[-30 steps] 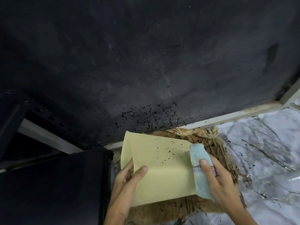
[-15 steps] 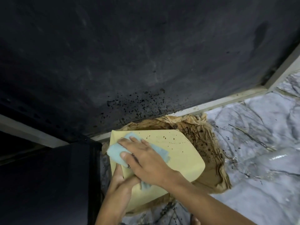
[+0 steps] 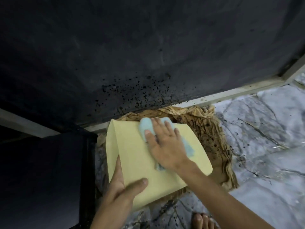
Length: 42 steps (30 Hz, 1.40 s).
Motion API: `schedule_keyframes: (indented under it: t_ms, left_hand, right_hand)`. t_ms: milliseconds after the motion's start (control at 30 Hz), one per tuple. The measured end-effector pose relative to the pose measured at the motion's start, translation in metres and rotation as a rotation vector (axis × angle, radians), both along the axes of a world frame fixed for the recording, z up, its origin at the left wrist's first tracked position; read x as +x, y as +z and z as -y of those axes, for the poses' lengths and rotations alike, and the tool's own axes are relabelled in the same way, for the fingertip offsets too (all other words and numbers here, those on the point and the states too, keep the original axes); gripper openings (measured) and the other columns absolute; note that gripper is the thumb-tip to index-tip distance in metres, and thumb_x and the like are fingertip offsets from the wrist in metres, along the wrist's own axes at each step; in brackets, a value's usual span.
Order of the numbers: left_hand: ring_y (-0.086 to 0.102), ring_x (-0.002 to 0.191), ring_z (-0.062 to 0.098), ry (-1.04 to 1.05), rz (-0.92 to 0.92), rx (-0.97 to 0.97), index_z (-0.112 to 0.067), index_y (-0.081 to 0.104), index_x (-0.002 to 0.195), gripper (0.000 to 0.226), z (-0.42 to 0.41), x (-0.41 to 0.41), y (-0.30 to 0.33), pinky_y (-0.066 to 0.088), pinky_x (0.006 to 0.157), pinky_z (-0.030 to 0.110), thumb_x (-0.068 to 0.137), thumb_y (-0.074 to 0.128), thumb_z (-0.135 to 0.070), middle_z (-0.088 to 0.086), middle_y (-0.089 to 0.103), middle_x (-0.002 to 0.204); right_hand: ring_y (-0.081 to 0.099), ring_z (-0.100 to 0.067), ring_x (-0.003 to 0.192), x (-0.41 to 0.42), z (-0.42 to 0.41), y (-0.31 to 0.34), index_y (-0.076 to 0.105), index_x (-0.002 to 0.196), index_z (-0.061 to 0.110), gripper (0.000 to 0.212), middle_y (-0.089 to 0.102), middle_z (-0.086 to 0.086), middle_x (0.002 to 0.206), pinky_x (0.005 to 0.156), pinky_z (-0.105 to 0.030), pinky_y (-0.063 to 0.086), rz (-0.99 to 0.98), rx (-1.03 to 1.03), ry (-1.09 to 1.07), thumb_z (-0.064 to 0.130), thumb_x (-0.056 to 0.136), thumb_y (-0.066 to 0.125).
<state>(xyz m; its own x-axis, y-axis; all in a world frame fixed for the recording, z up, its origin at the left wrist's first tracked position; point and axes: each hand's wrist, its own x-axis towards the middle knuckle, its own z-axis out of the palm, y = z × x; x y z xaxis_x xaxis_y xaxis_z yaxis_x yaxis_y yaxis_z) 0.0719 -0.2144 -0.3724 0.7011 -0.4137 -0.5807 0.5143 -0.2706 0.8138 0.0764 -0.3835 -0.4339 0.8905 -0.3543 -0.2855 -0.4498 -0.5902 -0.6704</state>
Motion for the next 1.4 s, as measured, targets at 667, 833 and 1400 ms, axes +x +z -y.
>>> schedule_keyframes:
  t_ms: [667, 833, 1400]
  left_hand:
    - [0.059, 0.133, -0.001, -0.042, 0.071, 0.019, -0.052, 0.029, 0.154, 0.106, 0.009, -0.008, 0.005, 0.039, 0.116, 0.039, 0.076, 0.075, 0.003, -0.028, 0.066, 0.138]
    - [0.078, 0.094, 0.003, 0.080, 0.008, -0.013, -0.039, 0.060, 0.126, 0.080, 0.002, -0.016, 0.003, 0.059, 0.077, 0.024, 0.061, 0.068, 0.006, -0.009, 0.084, 0.108]
    - [0.071, 0.102, 0.036, 0.200, -0.034, 0.396, -0.012, 0.061, 0.125, 0.053, 0.044, 0.121, 0.000, 0.058, 0.094, 0.053, 0.086, 0.074, -0.045, 0.017, 0.074, 0.113]
  right_hand:
    - [0.001, -0.010, 0.150, 0.020, -0.043, 0.034, 0.017, 0.154, 0.032, 0.057, 0.013, 0.012, 0.164, 0.121, -0.040, -0.003, 0.237, 0.082, 0.185, 0.053, 0.102, 0.021]
    - [0.011, -0.006, 0.149, -0.022, 0.035, -0.033, 0.023, 0.152, 0.035, 0.065, 0.022, 0.013, 0.162, 0.121, -0.043, 0.009, 0.142, -0.033, 0.055, 0.066, 0.095, 0.025]
    - [0.044, -0.020, 0.137, -0.037, 0.108, -0.087, 0.046, 0.143, 0.010, 0.056, 0.051, -0.007, 0.146, 0.112, -0.035, 0.037, 0.277, 0.006, -0.020, 0.044, 0.099, 0.044]
